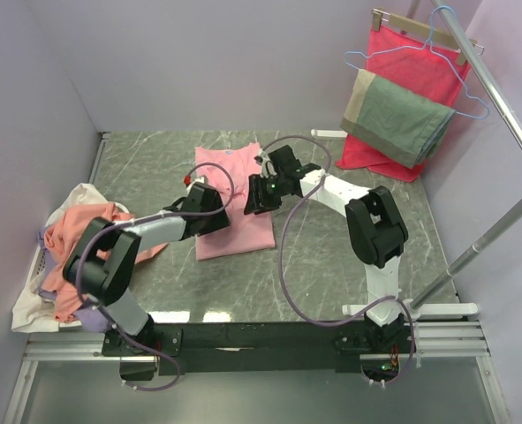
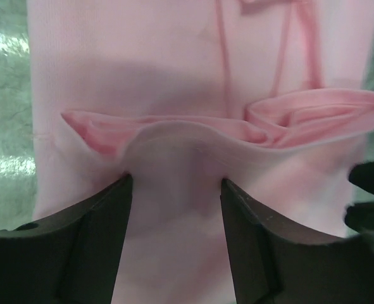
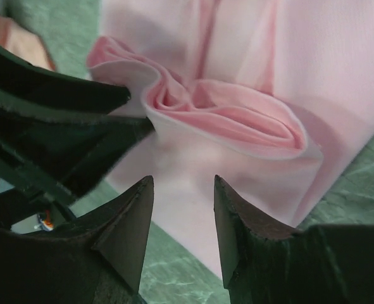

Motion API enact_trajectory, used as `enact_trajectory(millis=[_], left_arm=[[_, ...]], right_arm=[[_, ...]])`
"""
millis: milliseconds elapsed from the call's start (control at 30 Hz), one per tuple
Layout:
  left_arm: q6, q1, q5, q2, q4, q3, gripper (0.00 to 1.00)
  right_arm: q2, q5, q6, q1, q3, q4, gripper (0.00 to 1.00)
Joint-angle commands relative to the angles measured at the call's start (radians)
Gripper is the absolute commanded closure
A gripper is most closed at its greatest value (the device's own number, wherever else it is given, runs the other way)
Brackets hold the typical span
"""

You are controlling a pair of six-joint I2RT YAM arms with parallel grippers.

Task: Fold and stack the t-shirts
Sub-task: Fold the folded rectangular tshirt in 1/3 of the way

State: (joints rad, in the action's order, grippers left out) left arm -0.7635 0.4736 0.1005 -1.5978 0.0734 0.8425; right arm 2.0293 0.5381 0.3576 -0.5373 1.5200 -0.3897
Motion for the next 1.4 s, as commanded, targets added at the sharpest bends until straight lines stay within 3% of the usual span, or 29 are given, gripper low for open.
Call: enact_trajectory(millis=[0, 400, 667, 867, 1000, 1067, 1167, 1367], left_arm=[[0.01, 0.002, 0.033, -0.096, -0.052, 0.049, 0.38], [0.067, -0.013, 0.254, -0.123, 0.023, 0.113, 0.38], [0.089, -0.026, 0.333, -0.113, 0.028, 0.115, 0.39], [0.098, -0.026, 0.288, -0.007, 0.003, 0.133, 0.32], [0.073, -0.027, 0.277, 0.105, 0.035, 0.121, 0.17], [0.061, -0.026, 0.246, 0.16, 0.058, 0.103, 0.15], [0.029, -0.026, 0.193, 0.234, 0.092, 0.018, 0.1], [-0.048, -0.027, 0.056, 0.392, 0.039, -0.245, 0.09]], right_arm=[[0.034, -0.058, -0.011, 0.003, -0.078, -0.014, 0.5], [-0.012, -0.213, 0.0, 0.003, -0.323, -0.014, 0.52], [-0.07, -0.311, -0.022, 0.003, -0.348, -0.001, 0.52], [-0.191, -0.267, -0.051, 0.005, -0.403, 0.095, 0.46], [-0.328, -0.225, -0.016, 0.017, -0.448, 0.152, 0.42], [-0.369, -0.219, -0.003, 0.025, -0.478, 0.158, 0.4], [-0.414, -0.237, -0.003, 0.051, -0.509, 0.129, 0.39], [-0.443, -0.15, 0.0, 0.146, -0.618, 0.158, 0.38]])
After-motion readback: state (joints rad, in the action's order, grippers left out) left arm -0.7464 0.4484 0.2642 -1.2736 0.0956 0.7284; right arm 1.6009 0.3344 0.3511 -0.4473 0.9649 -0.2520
